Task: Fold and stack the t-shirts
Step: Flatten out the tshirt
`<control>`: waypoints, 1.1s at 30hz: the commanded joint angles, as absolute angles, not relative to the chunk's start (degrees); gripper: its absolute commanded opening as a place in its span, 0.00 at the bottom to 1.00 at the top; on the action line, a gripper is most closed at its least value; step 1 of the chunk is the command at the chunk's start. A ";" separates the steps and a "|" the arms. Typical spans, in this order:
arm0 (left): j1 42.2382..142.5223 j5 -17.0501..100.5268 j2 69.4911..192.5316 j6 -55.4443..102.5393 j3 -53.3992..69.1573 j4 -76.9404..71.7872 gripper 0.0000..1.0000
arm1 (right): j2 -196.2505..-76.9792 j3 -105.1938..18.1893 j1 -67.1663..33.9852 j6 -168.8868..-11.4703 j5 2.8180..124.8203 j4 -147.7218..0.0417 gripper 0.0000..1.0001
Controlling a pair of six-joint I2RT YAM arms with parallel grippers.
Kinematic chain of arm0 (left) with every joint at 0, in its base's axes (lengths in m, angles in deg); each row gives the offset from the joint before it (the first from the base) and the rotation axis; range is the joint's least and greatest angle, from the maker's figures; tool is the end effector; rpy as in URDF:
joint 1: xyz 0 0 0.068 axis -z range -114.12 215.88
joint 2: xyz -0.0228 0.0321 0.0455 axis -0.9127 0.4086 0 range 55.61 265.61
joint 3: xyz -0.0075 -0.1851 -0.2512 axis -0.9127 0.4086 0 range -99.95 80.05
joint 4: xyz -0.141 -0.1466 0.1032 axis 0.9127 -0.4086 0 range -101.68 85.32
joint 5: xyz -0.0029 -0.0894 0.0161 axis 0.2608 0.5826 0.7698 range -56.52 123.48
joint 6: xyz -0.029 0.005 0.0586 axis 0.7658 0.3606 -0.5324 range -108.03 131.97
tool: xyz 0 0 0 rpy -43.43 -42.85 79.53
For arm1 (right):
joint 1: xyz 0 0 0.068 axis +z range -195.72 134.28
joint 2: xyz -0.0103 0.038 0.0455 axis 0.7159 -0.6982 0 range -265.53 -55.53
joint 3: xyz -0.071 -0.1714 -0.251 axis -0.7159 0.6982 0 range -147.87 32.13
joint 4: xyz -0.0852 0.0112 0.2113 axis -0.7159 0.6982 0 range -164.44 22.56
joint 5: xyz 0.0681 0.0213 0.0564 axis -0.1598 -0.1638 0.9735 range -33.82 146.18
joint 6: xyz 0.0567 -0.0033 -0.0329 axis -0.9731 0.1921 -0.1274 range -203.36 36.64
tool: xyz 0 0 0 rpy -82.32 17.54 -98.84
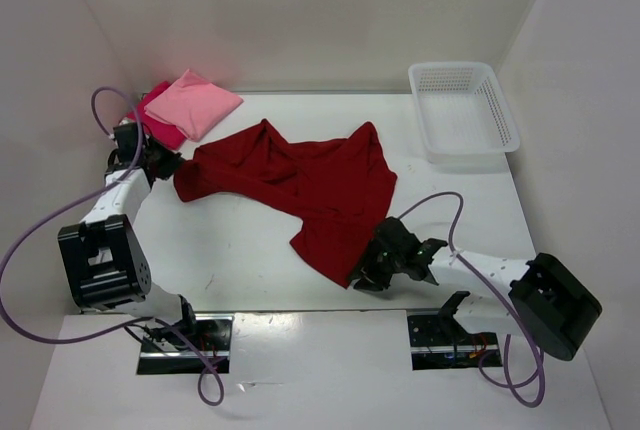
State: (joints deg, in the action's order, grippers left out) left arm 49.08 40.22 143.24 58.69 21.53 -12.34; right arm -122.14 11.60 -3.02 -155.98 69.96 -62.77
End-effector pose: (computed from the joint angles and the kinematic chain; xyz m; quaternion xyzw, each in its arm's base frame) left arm 0.3077 0.0867 0.2934 -0.4474 0.7727 -0.1662 0.4185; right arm 0.1046 0.1132 0.1790 0.2140 0.9300 0.2947 0.0501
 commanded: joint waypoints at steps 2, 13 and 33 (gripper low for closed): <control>48.92 39.63 140.24 57.59 23.62 -9.60 0.00 | -124.52 13.49 -1.60 -158.69 69.98 -67.66 0.42; 50.67 39.63 138.05 57.06 25.47 -9.60 0.00 | -126.11 8.68 -1.60 -157.37 64.62 -64.78 0.08; 54.55 51.84 127.05 55.11 -24.51 -30.08 0.01 | -131.37 -107.39 -9.95 -117.57 30.61 -16.35 0.00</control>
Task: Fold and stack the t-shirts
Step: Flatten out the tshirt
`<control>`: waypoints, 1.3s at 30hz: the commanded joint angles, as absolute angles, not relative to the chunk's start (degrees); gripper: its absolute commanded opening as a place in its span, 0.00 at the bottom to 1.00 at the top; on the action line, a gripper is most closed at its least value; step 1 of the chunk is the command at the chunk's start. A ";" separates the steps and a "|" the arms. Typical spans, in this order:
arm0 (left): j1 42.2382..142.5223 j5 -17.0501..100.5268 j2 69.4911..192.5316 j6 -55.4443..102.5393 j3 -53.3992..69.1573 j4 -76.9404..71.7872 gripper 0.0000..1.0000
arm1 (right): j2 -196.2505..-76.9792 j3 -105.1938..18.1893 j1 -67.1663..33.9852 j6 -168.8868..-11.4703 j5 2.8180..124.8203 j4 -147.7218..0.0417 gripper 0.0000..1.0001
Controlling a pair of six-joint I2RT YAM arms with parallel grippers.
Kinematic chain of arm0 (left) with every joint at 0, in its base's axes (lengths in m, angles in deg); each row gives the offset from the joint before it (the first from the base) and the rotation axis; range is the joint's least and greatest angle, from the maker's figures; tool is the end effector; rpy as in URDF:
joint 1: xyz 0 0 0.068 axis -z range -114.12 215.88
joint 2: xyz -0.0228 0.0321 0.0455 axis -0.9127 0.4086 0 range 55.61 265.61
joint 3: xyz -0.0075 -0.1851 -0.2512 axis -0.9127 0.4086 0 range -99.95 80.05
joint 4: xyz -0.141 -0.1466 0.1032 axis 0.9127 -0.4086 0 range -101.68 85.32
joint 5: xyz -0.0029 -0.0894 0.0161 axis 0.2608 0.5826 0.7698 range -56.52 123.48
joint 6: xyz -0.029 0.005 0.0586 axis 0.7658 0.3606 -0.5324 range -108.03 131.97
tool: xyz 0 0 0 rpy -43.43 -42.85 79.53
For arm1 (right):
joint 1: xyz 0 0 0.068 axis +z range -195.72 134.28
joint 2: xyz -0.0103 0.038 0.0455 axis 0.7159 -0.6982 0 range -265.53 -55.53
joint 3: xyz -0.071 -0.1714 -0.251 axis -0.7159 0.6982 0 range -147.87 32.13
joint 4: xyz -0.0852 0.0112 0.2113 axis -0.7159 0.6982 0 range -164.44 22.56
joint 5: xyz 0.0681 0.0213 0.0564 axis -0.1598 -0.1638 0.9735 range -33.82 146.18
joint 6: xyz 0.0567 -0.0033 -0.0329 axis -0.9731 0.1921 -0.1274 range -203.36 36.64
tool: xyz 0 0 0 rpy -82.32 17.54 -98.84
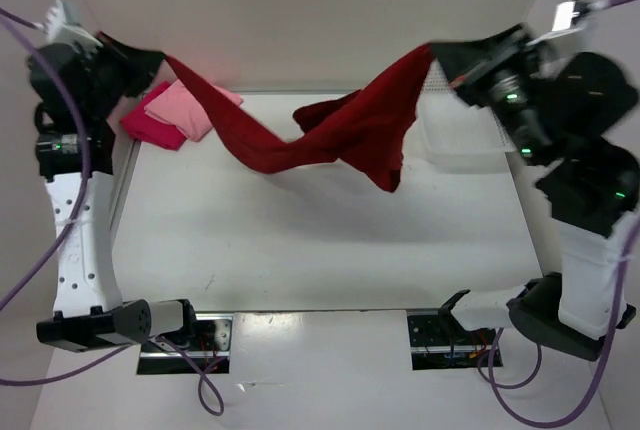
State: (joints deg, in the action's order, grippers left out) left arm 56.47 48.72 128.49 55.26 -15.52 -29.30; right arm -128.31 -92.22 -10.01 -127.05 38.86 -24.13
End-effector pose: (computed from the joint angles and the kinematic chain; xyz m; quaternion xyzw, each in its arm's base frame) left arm 0.2231 0.0233 0.5362 -0.2337 0.6794 -0.2920 0.6313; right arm 0.1194 0.0669 0.6081 0.1555 0.6821 0.3704 0.6110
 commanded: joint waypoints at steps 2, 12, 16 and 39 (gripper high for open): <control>54.54 51.06 128.11 56.26 -33.39 -30.08 0.02 | -134.62 -114.88 -9.95 -114.84 30.07 -16.34 0.00; 54.54 46.49 132.25 55.65 -34.32 -28.42 0.02 | -135.25 -110.80 -8.19 -104.11 18.67 -31.98 0.00; 54.54 45.43 134.96 55.65 -25.00 -23.33 0.01 | -139.88 -100.15 -8.19 -98.58 14.44 -38.92 0.00; 49.10 49.91 151.76 62.24 -44.76 -16.72 0.00 | -159.69 -129.86 -25.94 -109.99 42.12 -46.84 0.00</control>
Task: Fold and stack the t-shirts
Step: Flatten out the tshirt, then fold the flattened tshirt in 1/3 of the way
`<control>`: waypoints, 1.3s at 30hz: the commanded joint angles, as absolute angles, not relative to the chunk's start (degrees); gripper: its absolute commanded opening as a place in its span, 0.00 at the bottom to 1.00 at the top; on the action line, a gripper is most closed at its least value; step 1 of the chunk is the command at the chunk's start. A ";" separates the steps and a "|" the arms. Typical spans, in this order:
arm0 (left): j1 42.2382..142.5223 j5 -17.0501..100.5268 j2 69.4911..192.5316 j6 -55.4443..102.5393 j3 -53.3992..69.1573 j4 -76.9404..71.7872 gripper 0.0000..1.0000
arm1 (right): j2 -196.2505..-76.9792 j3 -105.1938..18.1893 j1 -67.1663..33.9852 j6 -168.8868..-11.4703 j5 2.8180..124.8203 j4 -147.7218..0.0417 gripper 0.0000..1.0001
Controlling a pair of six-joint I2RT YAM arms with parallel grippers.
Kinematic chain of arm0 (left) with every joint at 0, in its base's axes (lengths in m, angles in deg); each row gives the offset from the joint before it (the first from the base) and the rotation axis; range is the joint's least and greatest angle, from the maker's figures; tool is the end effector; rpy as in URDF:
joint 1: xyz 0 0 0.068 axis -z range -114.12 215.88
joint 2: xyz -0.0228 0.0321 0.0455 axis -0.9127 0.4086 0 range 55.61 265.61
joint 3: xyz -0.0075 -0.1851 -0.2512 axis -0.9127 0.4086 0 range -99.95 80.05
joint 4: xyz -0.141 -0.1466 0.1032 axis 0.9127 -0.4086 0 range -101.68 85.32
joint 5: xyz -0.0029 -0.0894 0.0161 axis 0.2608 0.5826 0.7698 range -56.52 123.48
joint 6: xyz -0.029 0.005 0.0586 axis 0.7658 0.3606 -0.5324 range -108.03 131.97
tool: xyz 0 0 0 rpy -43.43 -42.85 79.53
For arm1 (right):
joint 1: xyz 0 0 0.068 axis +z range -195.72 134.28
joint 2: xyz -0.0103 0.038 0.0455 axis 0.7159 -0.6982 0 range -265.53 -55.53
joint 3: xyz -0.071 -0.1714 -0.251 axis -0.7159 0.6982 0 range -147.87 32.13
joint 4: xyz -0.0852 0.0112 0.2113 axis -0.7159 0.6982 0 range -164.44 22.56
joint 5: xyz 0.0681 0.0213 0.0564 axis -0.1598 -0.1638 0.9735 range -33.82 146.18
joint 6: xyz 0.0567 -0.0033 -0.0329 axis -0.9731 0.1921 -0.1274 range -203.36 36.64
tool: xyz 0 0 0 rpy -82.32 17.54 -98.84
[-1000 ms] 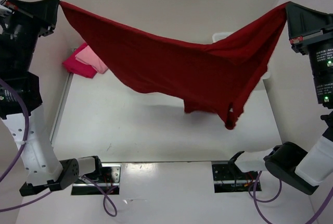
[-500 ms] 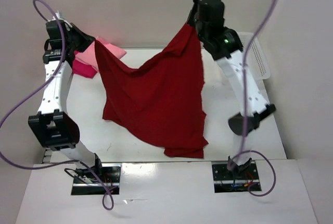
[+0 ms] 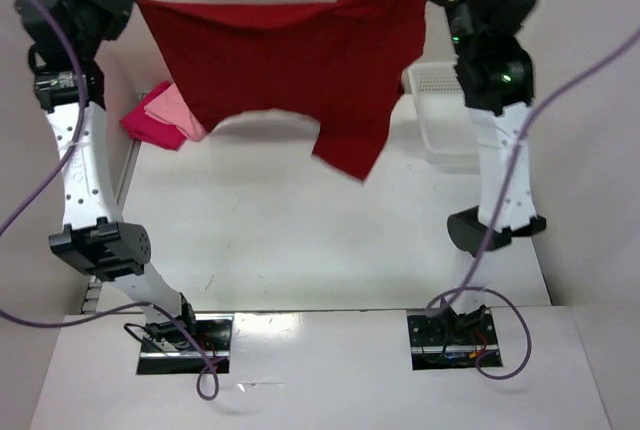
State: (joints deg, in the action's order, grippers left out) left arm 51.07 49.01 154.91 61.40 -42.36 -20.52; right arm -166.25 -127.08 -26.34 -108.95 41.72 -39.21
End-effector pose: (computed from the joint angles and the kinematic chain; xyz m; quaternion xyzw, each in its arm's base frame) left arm 0.3522 0.0790 0.5668 -0.2623 0.6085 -0.3065 0.6834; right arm 0.3269 0.1013 0.6230 0.1319 0.6095 0.2253 0.7486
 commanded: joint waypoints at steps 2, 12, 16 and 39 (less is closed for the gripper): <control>49.09 49.39 151.23 61.72 -42.31 -15.76 0.00 | -158.98 -128.28 -25.94 -109.99 42.12 -46.22 0.00; 49.09 51.14 138.60 59.61 -9.55 -8.99 0.01 | -132.32 -65.83 -27.17 -115.26 45.27 -49.81 0.00; 49.09 50.53 132.87 58.11 8.65 -9.60 0.01 | -123.42 -41.21 -27.88 -119.48 50.02 -48.69 0.00; 49.09 48.86 120.37 49.58 29.95 -34.13 0.00 | -92.79 -18.58 -28.40 -133.54 65.67 -15.45 0.00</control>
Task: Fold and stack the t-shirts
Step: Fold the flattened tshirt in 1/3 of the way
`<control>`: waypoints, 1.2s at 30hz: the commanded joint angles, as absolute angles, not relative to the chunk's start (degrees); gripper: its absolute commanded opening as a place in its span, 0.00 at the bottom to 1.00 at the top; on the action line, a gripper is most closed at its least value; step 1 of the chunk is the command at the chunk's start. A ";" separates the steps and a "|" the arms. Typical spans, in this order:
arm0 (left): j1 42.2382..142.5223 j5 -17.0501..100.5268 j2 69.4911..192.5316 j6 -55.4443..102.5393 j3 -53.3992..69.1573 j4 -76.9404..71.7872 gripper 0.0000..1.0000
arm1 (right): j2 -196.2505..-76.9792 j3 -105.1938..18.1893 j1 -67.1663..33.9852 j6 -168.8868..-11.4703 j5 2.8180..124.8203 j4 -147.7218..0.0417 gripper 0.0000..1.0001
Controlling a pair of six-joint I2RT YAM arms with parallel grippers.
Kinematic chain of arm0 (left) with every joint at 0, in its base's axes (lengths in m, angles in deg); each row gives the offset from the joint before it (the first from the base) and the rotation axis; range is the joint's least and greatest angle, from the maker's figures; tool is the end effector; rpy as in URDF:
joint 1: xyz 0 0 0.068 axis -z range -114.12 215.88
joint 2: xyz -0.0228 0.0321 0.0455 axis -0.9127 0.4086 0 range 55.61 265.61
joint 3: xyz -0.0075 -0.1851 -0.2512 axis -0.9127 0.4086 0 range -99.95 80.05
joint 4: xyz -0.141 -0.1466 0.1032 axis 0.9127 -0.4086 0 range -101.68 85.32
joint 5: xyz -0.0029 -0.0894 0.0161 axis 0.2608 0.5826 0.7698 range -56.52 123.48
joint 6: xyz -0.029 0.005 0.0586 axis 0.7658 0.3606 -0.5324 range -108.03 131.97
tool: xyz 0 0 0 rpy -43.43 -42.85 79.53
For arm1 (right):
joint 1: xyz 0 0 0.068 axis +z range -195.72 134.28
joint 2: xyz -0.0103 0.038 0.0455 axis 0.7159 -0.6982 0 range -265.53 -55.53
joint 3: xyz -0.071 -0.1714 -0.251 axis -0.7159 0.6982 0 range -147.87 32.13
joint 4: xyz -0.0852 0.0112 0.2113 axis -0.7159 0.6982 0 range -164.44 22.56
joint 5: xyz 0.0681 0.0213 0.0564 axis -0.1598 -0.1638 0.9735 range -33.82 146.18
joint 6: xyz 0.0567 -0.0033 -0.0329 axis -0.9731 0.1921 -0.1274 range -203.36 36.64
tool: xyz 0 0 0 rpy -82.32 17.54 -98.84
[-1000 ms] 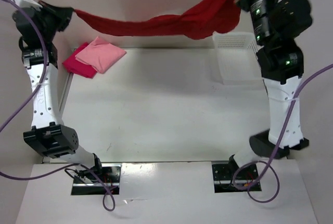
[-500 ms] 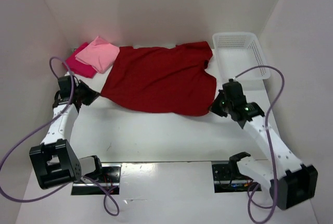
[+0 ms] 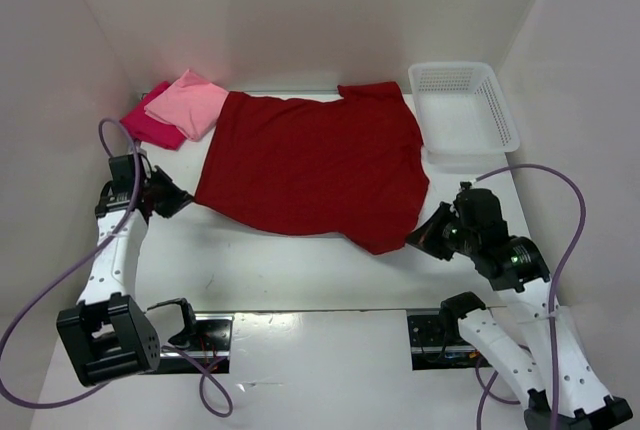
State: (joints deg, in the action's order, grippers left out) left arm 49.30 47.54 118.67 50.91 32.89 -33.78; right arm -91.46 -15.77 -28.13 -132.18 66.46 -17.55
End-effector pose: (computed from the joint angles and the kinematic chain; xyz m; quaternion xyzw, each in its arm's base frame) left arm 0.1830 0.0415 0.2976 -0.3857 0.8332 -0.1846 0.3507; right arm 0.0486 0.0250 0.3061 0.2145 0.8952 0.2784 0.2742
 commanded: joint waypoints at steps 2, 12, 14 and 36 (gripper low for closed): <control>49.09 48.86 122.22 50.20 29.95 -31.06 0.00 | -97.16 -18.58 -28.40 -133.55 65.06 -19.22 0.00; 50.23 46.58 138.03 56.00 22.76 -17.17 0.00 | -121.87 -26.13 -39.01 -126.00 61.10 -40.50 0.00; 50.24 46.57 141.45 57.49 21.08 -15.94 0.00 | -124.95 -28.86 -41.14 -123.54 59.17 -42.70 0.00; 54.37 42.71 167.15 61.19 1.99 -11.62 0.27 | -157.75 -53.83 -44.93 -119.84 54.68 -51.31 0.09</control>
